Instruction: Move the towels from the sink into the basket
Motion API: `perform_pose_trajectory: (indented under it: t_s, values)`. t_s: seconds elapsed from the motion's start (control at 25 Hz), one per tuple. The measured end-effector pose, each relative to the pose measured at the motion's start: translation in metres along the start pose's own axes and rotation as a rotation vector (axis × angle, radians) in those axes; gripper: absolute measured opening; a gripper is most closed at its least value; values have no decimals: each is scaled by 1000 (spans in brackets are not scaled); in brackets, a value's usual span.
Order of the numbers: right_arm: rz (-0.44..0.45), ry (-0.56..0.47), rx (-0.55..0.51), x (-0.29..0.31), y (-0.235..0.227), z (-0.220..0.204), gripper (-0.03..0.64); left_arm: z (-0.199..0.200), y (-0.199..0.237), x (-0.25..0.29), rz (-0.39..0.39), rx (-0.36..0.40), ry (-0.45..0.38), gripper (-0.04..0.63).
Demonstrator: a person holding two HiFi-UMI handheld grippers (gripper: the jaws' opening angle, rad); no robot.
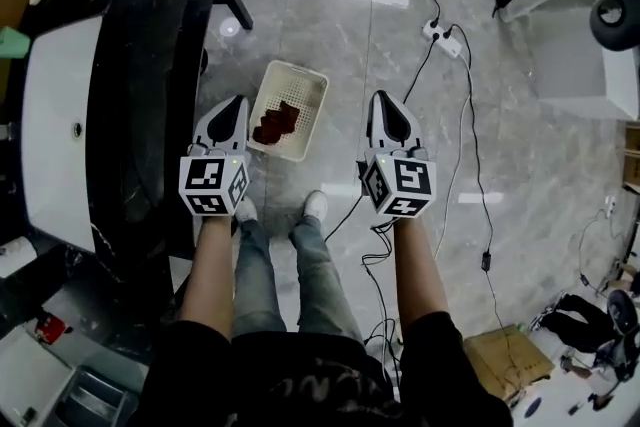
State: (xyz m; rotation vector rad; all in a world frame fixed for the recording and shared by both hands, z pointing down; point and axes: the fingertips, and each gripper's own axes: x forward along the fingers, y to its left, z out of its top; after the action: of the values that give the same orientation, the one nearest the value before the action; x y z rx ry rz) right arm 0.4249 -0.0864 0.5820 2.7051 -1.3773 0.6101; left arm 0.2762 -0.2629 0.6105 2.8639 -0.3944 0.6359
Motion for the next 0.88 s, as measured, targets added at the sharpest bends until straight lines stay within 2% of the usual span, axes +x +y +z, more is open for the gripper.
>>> perform_pose_trajectory:
  t_s: [0.2, 0.4, 0.88]
  values:
    - [0, -29, -62, -29, 8, 51, 15, 49, -11, -34, -1, 35, -40, 15]
    - [-12, -60, -59, -59, 9, 84, 15, 89, -16, -65, 8, 41, -88, 15]
    - [23, -129, -70, -111, 37, 167, 15, 177, -24, -131, 44, 85, -189, 15]
